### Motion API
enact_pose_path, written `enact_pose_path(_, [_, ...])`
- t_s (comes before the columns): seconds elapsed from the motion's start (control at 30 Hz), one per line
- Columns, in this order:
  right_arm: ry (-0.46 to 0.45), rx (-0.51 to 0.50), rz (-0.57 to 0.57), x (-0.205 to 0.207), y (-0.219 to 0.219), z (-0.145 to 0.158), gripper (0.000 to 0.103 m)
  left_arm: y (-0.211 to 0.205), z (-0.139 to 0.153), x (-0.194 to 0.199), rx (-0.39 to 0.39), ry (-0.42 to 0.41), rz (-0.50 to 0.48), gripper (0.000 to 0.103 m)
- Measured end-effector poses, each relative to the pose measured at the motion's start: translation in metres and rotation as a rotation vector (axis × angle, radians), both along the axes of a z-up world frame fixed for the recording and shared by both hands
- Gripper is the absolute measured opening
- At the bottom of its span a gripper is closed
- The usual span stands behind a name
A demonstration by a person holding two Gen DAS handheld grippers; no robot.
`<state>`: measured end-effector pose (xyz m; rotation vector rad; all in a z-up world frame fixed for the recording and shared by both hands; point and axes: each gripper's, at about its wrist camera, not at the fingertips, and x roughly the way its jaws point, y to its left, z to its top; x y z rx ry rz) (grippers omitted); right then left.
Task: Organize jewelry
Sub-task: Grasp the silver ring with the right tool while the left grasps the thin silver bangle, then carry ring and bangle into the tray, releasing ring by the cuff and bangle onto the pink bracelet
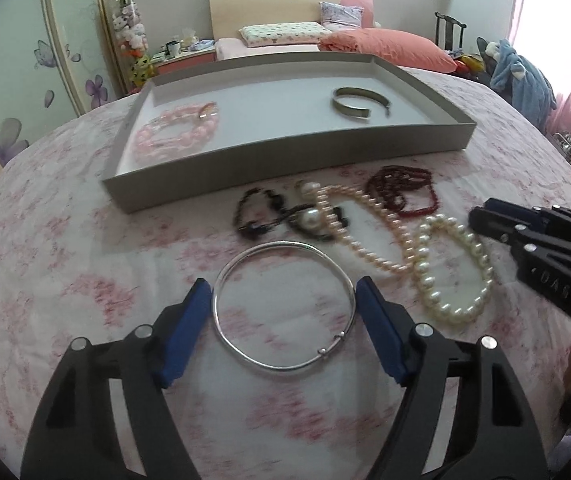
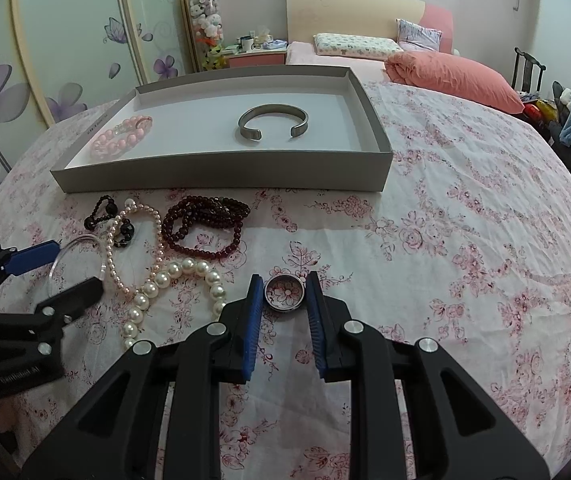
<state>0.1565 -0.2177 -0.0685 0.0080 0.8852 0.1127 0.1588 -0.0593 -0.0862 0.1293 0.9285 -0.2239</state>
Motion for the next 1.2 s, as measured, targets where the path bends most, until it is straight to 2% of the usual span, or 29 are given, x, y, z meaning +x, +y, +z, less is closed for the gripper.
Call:
enact_pose_path(0.2, [0.000, -0.004, -0.003, 0.001, 0.001, 0.000, 0.023, 0.026, 0.001, -0.004, 0.001, 0.005, 0.044, 0.076])
enact_pose_path(0.3, [0.000, -0.004, -0.007, 0.001, 0.002, 0.000, 0.023, 0.028, 0.000, -0.005, 0.003, 0.003, 0.053, 0.080])
enact_pose_path(0.43, [0.000, -0.004, -0.007, 0.001, 0.001, 0.000, 0.023, 0.029, 0.000, -0.006, 0.002, 0.001, 0.055, 0.080])
enact_pose_path(0.57, [0.000, -0.004, -0.008, 0.001, 0.001, 0.000, 0.023, 0.029, 0.000, -0.006, 0.001, 0.001, 0.056, 0.080])
enact_pose_path(0.63, [0.001, -0.003, -0.008, 0.001, 0.001, 0.000, 0.023, 0.029, 0.001, -0.008, -0.002, -0.004, 0.052, 0.072])
enact_pose_path(0.97, [-0.004, 0.028, -0.021, -0.003, -0.003, 0.000, 0.023, 0.039, 0.004, -0.012, -0.026, -0.001, 0.094, 0.072])
enact_pose_path(1.2, [-0.064, 0.032, -0.018, -0.013, -0.001, 0.012, 0.023, 0.050, 0.014, -0.019, -0.058, -0.036, 0.129, 0.072])
